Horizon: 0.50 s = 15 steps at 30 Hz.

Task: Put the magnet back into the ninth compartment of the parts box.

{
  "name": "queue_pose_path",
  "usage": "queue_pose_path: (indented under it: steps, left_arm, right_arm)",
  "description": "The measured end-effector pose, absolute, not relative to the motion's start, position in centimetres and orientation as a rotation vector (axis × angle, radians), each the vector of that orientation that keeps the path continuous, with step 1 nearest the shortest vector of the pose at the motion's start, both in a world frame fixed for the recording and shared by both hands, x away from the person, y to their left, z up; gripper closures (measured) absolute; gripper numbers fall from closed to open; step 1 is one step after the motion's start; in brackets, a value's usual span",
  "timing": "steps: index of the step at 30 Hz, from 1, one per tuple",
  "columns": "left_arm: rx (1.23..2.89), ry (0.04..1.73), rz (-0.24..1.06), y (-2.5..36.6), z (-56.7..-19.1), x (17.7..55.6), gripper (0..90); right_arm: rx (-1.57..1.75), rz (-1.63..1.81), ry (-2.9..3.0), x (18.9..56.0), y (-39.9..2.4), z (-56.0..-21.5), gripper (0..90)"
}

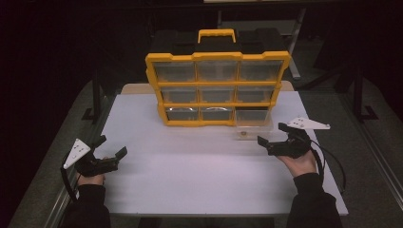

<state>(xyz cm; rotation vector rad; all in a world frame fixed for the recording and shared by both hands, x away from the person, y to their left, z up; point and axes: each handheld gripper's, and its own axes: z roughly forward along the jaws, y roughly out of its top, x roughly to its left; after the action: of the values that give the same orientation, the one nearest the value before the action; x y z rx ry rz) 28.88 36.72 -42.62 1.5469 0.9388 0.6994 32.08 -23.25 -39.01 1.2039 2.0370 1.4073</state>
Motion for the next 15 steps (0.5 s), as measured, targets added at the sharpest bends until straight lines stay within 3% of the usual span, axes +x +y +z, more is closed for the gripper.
queue_pose_path:
  steps: [15]
  left_arm:
    - [1.543,0.939,0.696,36.7,-42.6,28.9,0.0]
  right_arm:
    - [1.218,1.436,2.017,30.6,-24.0,-40.4,0.0]
